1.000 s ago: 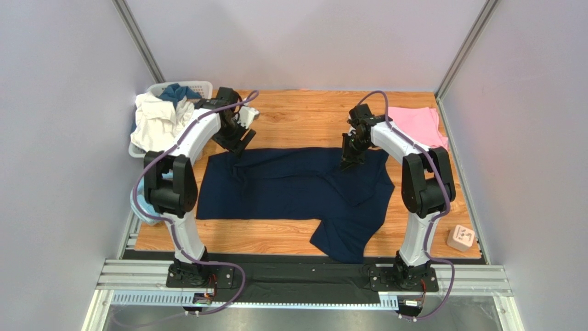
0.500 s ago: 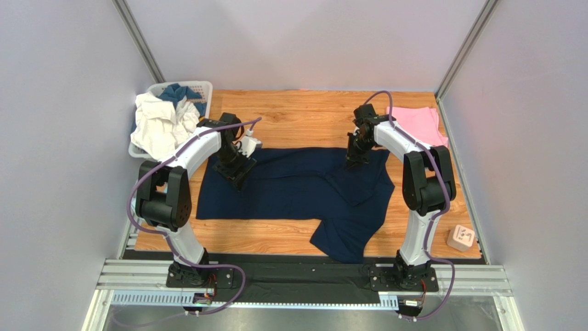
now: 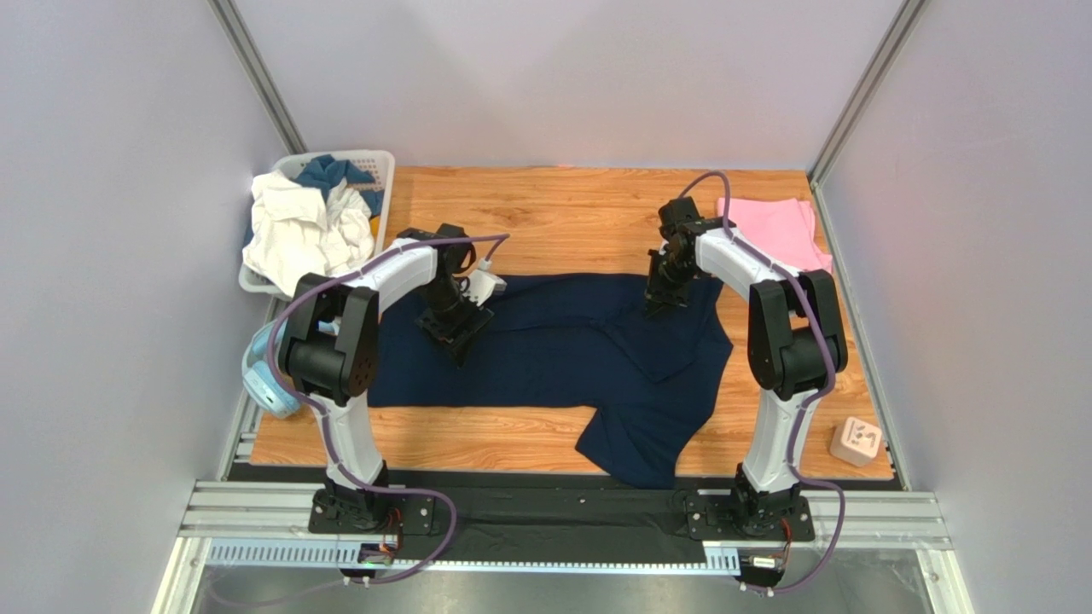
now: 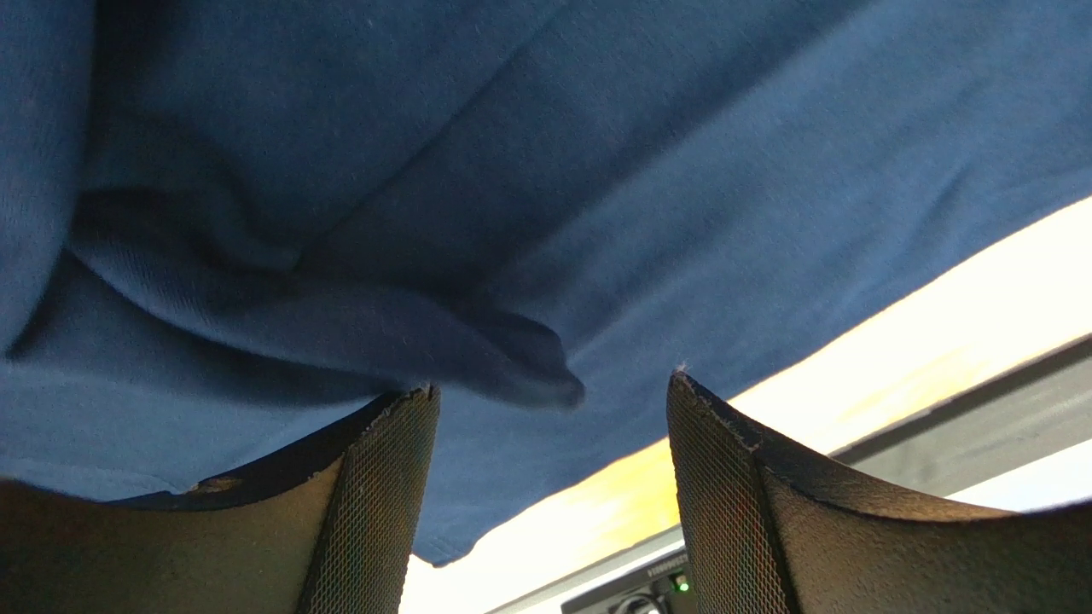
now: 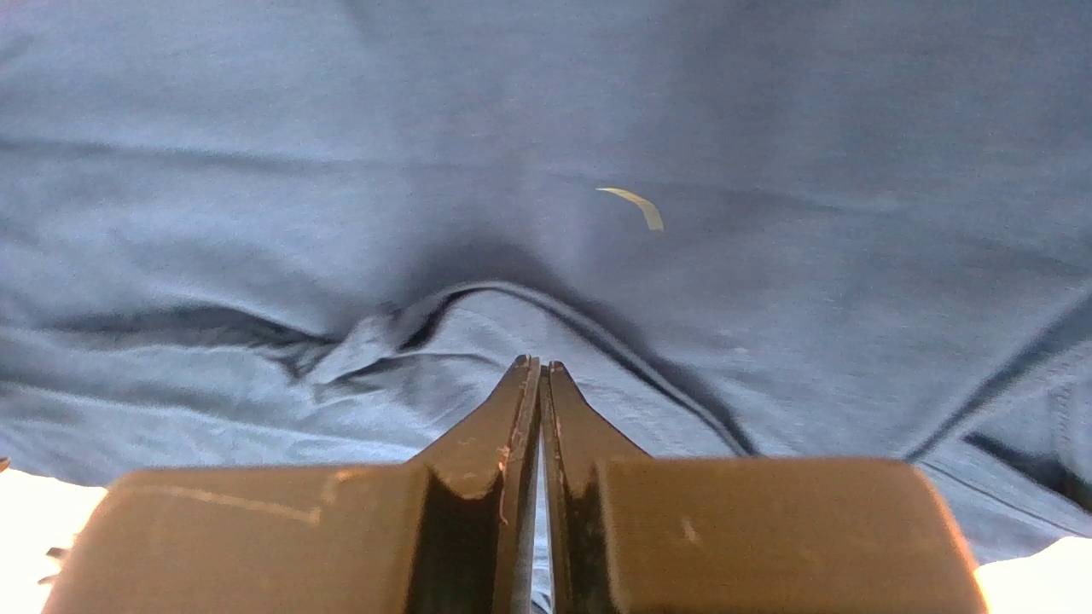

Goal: Fold and stack the t-shirts
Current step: Fold the flattened tshirt in 1/3 of the way

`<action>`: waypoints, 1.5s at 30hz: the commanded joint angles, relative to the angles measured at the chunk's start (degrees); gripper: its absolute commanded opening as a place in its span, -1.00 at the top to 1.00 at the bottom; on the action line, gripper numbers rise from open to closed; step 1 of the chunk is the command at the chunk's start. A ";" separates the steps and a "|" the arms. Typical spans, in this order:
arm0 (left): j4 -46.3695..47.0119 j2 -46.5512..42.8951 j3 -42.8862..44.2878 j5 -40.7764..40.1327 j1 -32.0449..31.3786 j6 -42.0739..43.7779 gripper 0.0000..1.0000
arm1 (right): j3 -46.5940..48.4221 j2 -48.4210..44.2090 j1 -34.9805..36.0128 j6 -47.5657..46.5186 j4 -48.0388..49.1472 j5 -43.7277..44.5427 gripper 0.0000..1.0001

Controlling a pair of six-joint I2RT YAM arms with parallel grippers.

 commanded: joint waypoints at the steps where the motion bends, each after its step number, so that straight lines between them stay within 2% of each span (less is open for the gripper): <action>1: 2.02 1.30 1.45 -1.33 -0.19 -0.12 -0.43 | -0.61 -1.31 -1.56 1.43 1.11 2.55 0.83; 7: 4.13 2.27 0.74 -5.20 -0.10 1.02 -0.36 | -0.52 1.50 -3.76 3.71 0.84 3.69 0.90; 12: 6.07 2.80 0.83 -8.89 -0.02 1.90 -0.22 | 1.05 3.26 -6.74 4.16 1.02 3.96 0.91; 19: 5.99 3.77 3.72 -10.83 1.30 2.78 0.18 | 4.66 7.56 -8.07 3.98 0.84 3.17 0.93; 25: 3.35 1.05 8.47 -14.95 2.09 4.36 0.35 | 6.25 10.99 -8.16 4.42 1.11 2.46 0.95; 29: 0.02 -1.41 12.16 -16.72 2.36 5.76 0.34 | 6.25 12.49 -9.03 4.51 0.67 3.08 0.98; 34: -1.22 -4.49 12.87 -18.12 2.88 7.35 0.32 | 3.44 9.08 -9.91 4.59 1.19 2.29 1.00; 38: -4.82 -4.14 13.05 -12.44 2.71 5.07 0.27 | 0.36 6.08 -9.74 5.38 3.56 -2.19 1.00; 39: -5.52 -4.14 12.79 -11.28 2.53 3.76 0.23 | -0.16 5.64 -9.56 5.39 4.00 -2.37 1.00; 40: -6.58 -4.40 11.39 -9.35 1.66 3.31 0.04 | -0.60 5.29 -9.39 5.30 4.27 -2.37 1.00; 41: -6.59 -4.67 10.33 -8.90 1.13 2.70 -0.04 | -0.70 5.28 -9.13 5.21 4.18 -2.20 1.00; 45: -5.01 -7.39 4.53 -6.88 -1.15 1.20 -0.27 | -0.78 5.90 -8.95 5.03 4.01 -2.55 1.00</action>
